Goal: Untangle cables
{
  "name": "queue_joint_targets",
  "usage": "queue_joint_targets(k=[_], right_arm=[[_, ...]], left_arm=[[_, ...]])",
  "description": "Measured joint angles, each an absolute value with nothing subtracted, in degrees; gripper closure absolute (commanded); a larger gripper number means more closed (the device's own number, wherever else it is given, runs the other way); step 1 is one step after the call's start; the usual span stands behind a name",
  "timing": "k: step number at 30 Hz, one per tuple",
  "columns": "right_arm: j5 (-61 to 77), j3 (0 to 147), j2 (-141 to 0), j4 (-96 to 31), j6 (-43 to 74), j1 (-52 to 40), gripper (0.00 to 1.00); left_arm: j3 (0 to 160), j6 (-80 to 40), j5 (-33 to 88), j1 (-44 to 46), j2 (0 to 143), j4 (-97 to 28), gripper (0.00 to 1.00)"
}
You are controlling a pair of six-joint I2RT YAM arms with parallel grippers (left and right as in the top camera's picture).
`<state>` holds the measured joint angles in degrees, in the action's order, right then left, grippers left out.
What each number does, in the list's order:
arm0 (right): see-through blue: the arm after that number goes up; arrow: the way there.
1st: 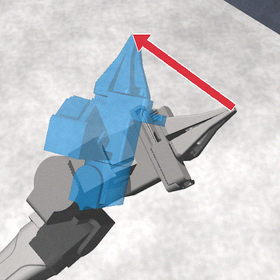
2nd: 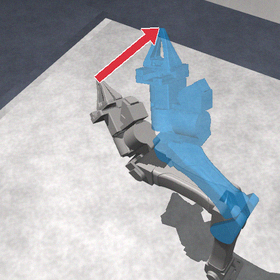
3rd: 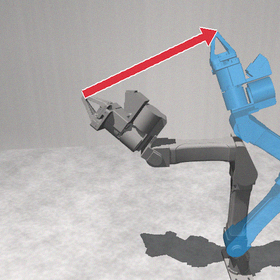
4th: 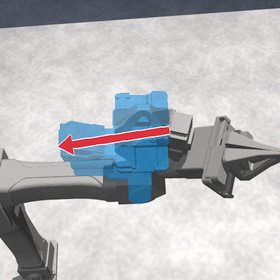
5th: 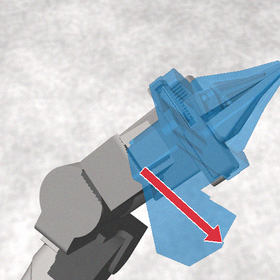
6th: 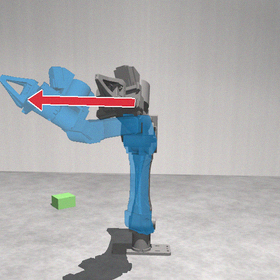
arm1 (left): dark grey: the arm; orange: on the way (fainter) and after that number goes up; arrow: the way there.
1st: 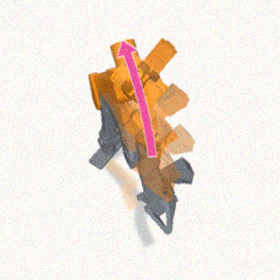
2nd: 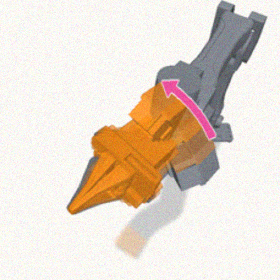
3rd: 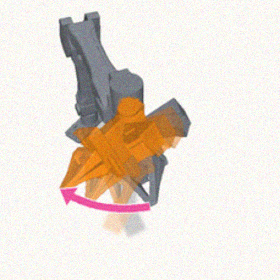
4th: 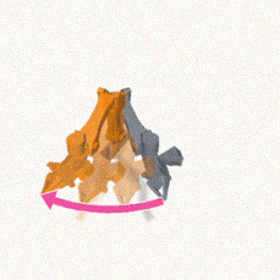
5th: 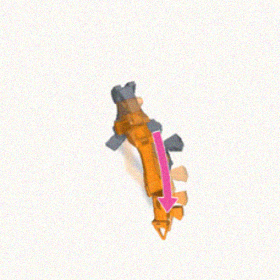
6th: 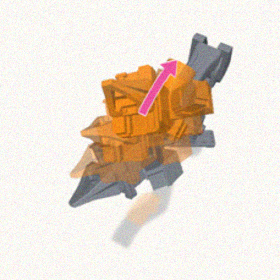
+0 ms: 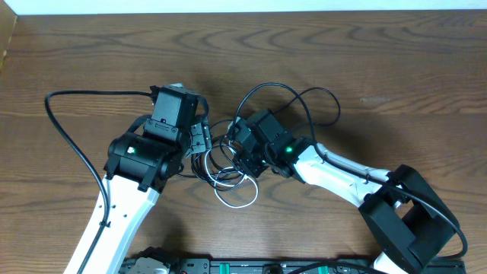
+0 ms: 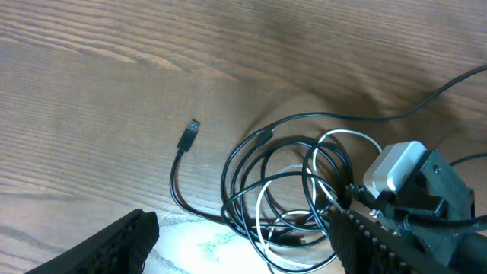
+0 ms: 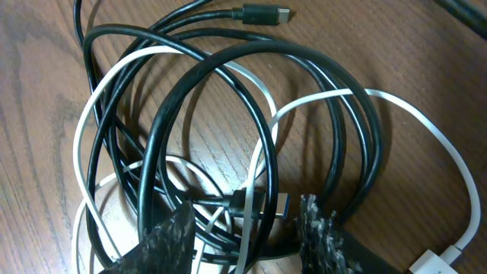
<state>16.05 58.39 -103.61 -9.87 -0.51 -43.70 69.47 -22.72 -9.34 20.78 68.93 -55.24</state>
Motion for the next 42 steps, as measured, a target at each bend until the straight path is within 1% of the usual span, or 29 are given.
queue_joint_targets(k=[1, 3, 5, 12, 13, 15, 16, 21, 26, 32, 35, 37, 38, 39, 40, 42], right_arm=[[16.1, 58.4, -103.6, -9.9, -0.4, -43.7, 0.74], [16.1, 58.4, -103.6, -10.0, 0.0, -43.7, 0.8], [16.0, 58.4, -103.6, -10.2, 0.0, -43.7, 0.83], [16.0, 58.4, -103.7, -12.5, 0.0, -43.7, 0.83], [16.0, 58.4, -103.7, -12.6, 0.0, -43.7, 0.87], [16.0, 58.4, -103.7, -12.6, 0.1, -43.7, 0.97], [15.9, 58.4, -103.7, -12.6, 0.1, -43.7, 0.99], [14.4, 58.4, -103.7, -12.6, 0.4, -43.7, 0.99], [6.6, 58.4, -102.2, -14.0, 3.5, -42.1, 0.99], [-6.1, 61.1, -90.9, -18.8, 4.6, -33.6, 0.99], [-8.3, 66.4, -83.0, -18.4, 4.6, -26.2, 0.99], [-5.8, 68.6, -78.2, -18.3, 4.9, -21.5, 0.96], [-4.6, 68.9, -77.5, -19.0, 5.0, -20.8, 0.94], [-2.7, 69.2, -76.9, -20.8, 5.0, -20.0, 0.88], [-2.0, 69.3, -76.9, -21.8, 5.1, -19.9, 0.77], [2.5, 69.1, -79.8, -27.7, 5.5, -20.5, 0.55]], left_arm=[[69.5, -22.7, -9.3, 20.8, 68.9, -55.2, 0.23], [69.5, -22.7, -9.3, 20.8, 68.9, -55.3, 0.23], [69.5, -22.7, -9.3, 20.8, 68.9, -55.2, 0.23], [69.5, -22.7, -9.3, 20.8, 68.9, -55.3, 0.22], [69.5, -22.7, -9.3, 20.8, 68.9, -55.3, 0.23], [69.5, -22.7, -9.3, 20.8, 68.9, -55.3, 0.23], [69.5, -22.7, -9.3, 20.8, 68.9, -55.3, 0.22], [69.5, -22.7, -9.3, 20.8, 68.9, -55.3, 0.22], [69.5, -22.7, -9.3, 20.8, 68.9, -55.3, 0.22], [69.5, -22.7, -9.3, 20.8, 68.9, -55.3, 0.22], [69.5, -22.7, -9.3, 20.8, 68.9, -55.3, 0.22], [69.5, -22.7, -9.3, 20.8, 68.9, -55.3, 0.22], [69.5, -22.7, -9.3, 20.8, 68.9, -55.3, 0.23], [69.5, -22.7, -9.3, 20.8, 68.9, -55.3, 0.23], [69.5, -22.7, -9.3, 20.8, 68.9, -55.3, 0.22], [69.5, -22.7, -9.3, 20.8, 68.9, -55.3, 0.21]])
